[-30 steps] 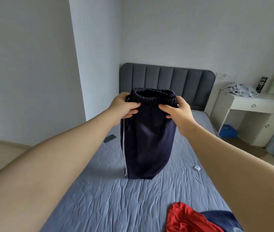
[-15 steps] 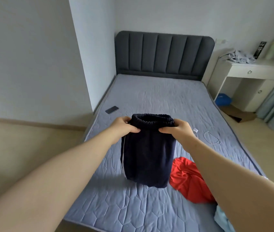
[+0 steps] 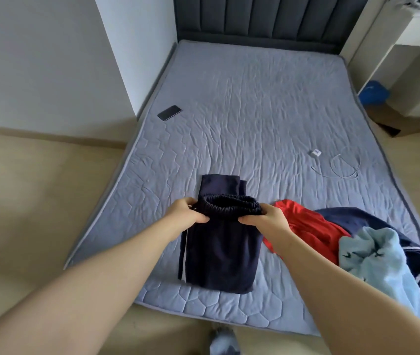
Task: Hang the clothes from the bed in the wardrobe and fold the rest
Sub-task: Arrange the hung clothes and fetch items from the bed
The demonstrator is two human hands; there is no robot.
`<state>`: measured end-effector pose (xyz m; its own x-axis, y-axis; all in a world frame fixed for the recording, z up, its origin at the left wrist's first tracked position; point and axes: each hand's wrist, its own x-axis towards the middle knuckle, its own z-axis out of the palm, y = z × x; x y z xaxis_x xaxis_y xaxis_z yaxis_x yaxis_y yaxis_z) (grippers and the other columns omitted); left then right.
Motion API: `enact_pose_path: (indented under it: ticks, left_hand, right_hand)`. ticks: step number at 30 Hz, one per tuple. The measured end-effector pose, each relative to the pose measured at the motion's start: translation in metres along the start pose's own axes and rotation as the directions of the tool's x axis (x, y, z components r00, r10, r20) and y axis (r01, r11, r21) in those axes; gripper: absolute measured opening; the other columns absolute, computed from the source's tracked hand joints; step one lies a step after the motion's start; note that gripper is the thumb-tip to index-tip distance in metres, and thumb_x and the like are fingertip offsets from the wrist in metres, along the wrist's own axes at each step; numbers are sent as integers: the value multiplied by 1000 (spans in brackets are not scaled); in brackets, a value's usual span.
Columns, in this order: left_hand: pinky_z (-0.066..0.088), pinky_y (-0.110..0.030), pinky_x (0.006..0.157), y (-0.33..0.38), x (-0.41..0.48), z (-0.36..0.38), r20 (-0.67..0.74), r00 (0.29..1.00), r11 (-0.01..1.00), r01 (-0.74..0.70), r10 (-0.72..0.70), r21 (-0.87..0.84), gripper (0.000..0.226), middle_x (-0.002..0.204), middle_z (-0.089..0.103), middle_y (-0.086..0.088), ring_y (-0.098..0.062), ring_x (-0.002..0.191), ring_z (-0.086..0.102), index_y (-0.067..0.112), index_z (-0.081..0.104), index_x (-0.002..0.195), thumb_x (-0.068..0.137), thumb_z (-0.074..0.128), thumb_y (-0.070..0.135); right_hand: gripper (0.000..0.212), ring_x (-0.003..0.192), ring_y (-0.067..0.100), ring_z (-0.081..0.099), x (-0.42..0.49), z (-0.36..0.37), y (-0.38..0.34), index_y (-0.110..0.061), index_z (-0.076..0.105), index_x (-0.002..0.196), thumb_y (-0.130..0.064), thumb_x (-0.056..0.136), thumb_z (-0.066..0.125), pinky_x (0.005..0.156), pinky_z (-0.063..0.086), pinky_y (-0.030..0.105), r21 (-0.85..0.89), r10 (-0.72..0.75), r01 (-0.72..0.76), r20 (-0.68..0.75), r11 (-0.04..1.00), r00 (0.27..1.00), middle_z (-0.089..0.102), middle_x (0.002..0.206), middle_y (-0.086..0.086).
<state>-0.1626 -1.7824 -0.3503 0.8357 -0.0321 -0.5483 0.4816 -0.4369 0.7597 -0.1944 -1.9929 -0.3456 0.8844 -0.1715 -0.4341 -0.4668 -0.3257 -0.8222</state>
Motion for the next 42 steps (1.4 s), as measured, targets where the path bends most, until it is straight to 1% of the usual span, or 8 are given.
enact_pose_path:
  ticks: [7, 14, 17, 20, 24, 33, 37, 42]
  left_hand:
    - [42, -19, 57, -6, 100, 22, -6, 993, 992, 120, -120, 42, 37, 90, 61, 9, -4, 76, 57, 26, 55, 99, 71, 78, 19]
    - [35, -10, 33, 29, 206, 33, -68, 992, 993, 109, -107, 38, 32, 76, 55, 7, -10, 53, 51, 23, 51, 101, 78, 72, 18]
    - [49, -14, 49, 42, 245, 40, -109, 993, 999, 33, -38, -42, 37, 85, 62, 3, -10, 58, 60, 18, 51, 114, 82, 68, 13]
    - [44, -27, 93, 38, 273, 48, -91, 995, 995, -40, 32, -90, 69, 135, 48, -2, -14, 108, 55, 26, 27, 142, 85, 63, 13]
    - [33, -23, 85, 7, 277, 61, -11, 1000, 998, 23, -24, -53, 77, 147, 34, -2, -8, 105, 39, 29, 13, 148, 89, 58, 9]
    - [41, -25, 77, -118, 258, 100, -24, 963, 943, 266, -267, 200, 54, 139, 43, -3, -21, 101, 55, 20, 38, 138, 87, 57, 14]
    - [41, -36, 91, -170, 244, 112, -191, 944, 858, 324, -268, 398, 76, 137, 39, -2, -23, 116, 48, 24, 29, 141, 77, 70, 24]
    - [31, -41, 108, -203, 251, 128, -253, 878, 880, 451, -407, 151, 95, 149, 28, -6, -27, 133, 35, 21, 15, 148, 75, 75, 34]
  right_hand:
    - [24, 98, 23, 63, 100, 5, 23, -26, 66, 84, -31, 64, 79, 90, 49, 41, -129, 138, -131, 48, 983, 989, 71, 93, 2]
    - [22, 71, 14, 62, 210, 6, 12, -30, 62, 80, -30, 67, 79, 60, 46, 24, -121, 84, -86, -21, 989, 996, 66, 80, -4]
    - [23, 57, 10, 58, 245, 9, 10, -22, 63, 94, -20, 74, 75, 53, 53, 23, 56, 94, -90, -94, 994, 991, 59, 67, -7]
    - [53, 86, 17, 59, 272, 14, 18, -17, 49, 132, -20, 82, 67, 82, 50, 33, 94, 72, -61, -117, 994, 990, 60, 96, -1]
    - [70, 118, 19, 50, 271, 25, 54, -24, 24, 147, -21, 87, 61, 92, 41, 30, 122, 192, -186, -42, 975, 980, 42, 141, 1]
    - [59, 121, 27, 52, 219, 79, 174, -16, 42, 138, -16, 84, 65, 105, 40, 39, 49, 497, -500, 65, 865, 866, 50, 137, 10]
    - [63, 118, 27, 51, 199, 93, 221, -23, 40, 136, -26, 79, 67, 101, 41, 39, -104, 565, -558, 50, 823, 824, 49, 133, 4]
    - [83, 130, 31, 37, 202, 101, 262, -28, 27, 143, -39, 74, 70, 108, 33, 47, -189, 596, -598, -77, 779, 799, 33, 145, 2]
